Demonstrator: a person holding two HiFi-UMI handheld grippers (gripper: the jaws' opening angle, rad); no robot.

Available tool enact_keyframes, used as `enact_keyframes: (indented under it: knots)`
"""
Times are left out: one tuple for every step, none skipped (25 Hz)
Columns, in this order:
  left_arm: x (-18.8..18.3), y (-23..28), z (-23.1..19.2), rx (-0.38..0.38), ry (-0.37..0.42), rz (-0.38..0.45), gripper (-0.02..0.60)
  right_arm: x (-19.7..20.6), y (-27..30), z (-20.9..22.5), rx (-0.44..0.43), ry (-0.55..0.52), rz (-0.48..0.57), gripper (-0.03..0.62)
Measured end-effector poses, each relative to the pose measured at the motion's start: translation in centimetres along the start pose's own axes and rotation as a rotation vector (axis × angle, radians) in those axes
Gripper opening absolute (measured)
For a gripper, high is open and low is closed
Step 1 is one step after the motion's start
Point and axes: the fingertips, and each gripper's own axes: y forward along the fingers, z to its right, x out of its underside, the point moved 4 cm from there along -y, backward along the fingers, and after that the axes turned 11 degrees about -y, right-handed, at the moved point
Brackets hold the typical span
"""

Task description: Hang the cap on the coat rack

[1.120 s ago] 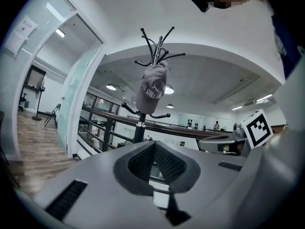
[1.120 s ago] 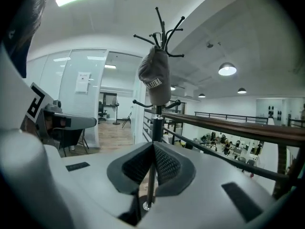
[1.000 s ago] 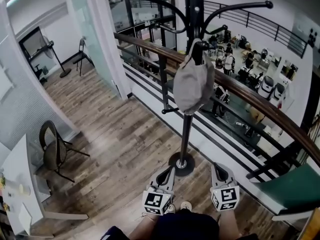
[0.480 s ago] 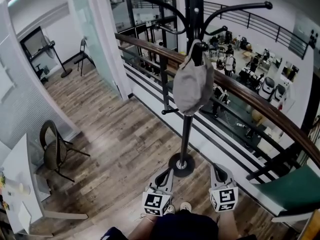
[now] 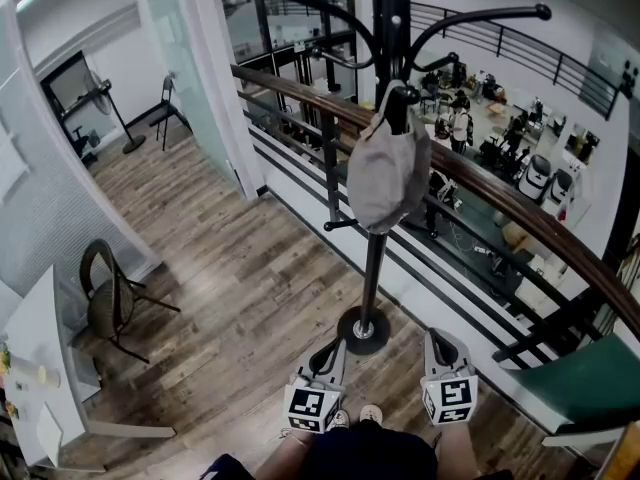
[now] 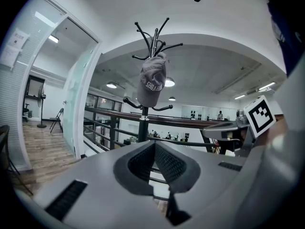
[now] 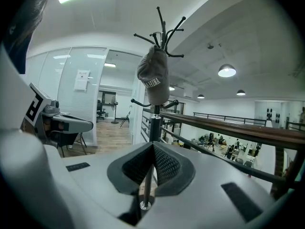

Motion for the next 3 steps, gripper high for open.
enact_keyframes:
  knots:
    - [0.06,0.07,-0.17,-0.001,-0.001,-0.001,0.004,-0.01,0.11,-0.02,0.0,-0.001,-0.001,0.008]
    - [0.11,0.14,-0.34,-0.003,-0.001,-0.001,0.003,0.02,0.22,-0.04,0.0,-0.002,-0.003,0.008]
    - [0.16,0.2,-0.52,-0.005,-0.002,-0.002,0.004,0.06,0.33,-0.07,-0.001,-0.003,-0.005,0.008]
